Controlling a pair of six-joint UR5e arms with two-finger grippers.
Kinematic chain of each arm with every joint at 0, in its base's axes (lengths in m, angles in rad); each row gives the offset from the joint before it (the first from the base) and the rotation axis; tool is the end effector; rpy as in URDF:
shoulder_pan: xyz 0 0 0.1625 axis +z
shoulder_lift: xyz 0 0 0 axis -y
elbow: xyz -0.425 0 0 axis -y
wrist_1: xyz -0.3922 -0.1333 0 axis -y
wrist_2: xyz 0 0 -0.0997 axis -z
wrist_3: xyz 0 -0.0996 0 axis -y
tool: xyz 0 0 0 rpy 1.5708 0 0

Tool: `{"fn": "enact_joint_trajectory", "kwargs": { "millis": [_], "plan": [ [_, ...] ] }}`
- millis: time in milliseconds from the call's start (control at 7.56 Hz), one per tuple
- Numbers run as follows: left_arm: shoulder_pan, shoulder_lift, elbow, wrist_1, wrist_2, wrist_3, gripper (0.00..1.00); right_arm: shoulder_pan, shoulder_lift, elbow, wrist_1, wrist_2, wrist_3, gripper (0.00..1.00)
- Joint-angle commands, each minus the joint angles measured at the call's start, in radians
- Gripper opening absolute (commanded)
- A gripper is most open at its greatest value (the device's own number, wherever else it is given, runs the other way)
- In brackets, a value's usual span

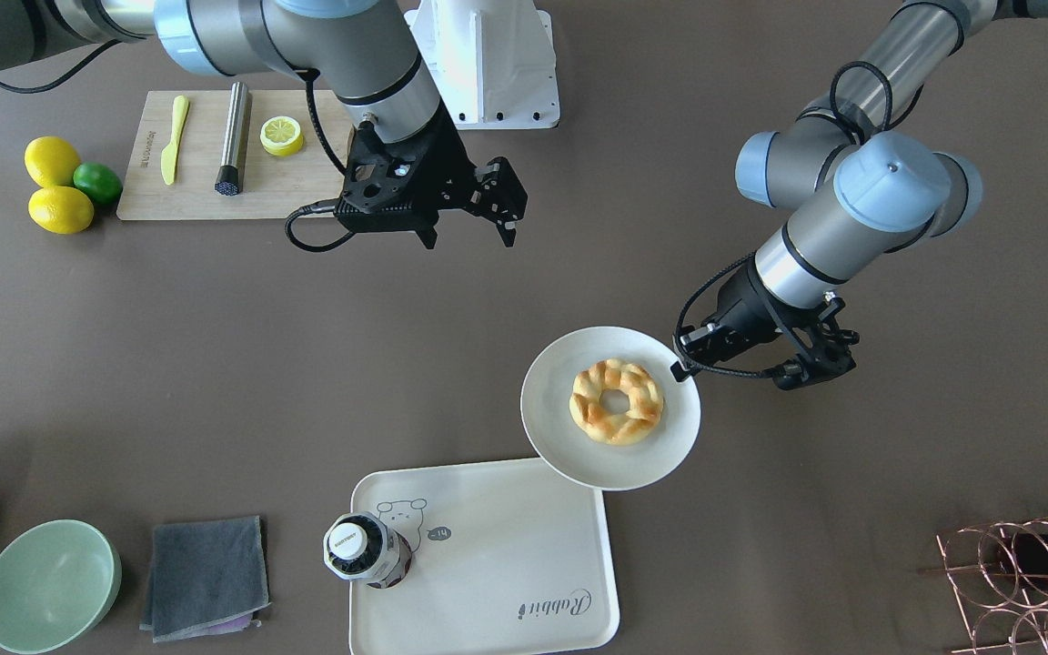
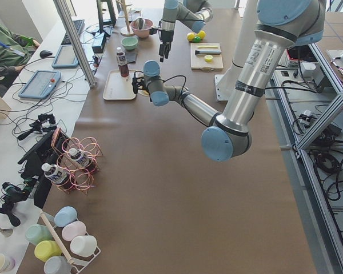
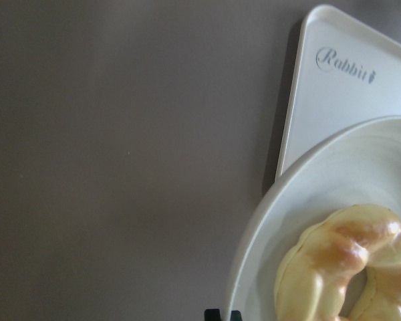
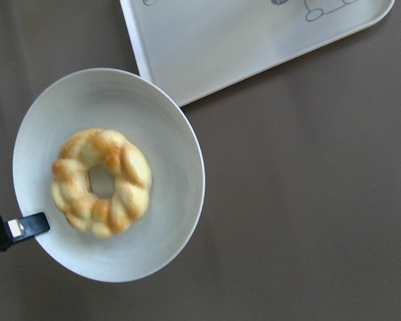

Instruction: Place donut on tray

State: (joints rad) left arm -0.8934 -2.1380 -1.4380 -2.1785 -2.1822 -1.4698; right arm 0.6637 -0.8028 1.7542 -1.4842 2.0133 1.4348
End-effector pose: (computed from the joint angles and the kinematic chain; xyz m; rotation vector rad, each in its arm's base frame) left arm 0.3824 -0.5969 0.3109 -0.0064 1.1532 -0.3852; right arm -0.4570 -0.4725 0.1087 0.0271 -1.0967 0.2444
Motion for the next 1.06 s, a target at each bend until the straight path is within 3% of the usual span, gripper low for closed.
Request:
{"fn": "enact_joint_trajectory", "kwargs": {
  "millis": [0,661,926],
  "plan": [
    [-0.042,-0.172,0.216,-0.001,0.082,-0.251,0.00,0.101,-0.103,0.024,0.001,0.094,-0.202,1.00],
    [0.141,-0.394,0.457,-0.021,0.394,-0.524,0.00,0.282,-0.321,0.024,0.004,0.232,-0.595,1.00],
    [0.134,-0.402,0.473,-0.024,0.410,-0.528,0.19,0.338,-0.393,0.016,0.004,0.235,-0.733,1.00]
  ]
}}
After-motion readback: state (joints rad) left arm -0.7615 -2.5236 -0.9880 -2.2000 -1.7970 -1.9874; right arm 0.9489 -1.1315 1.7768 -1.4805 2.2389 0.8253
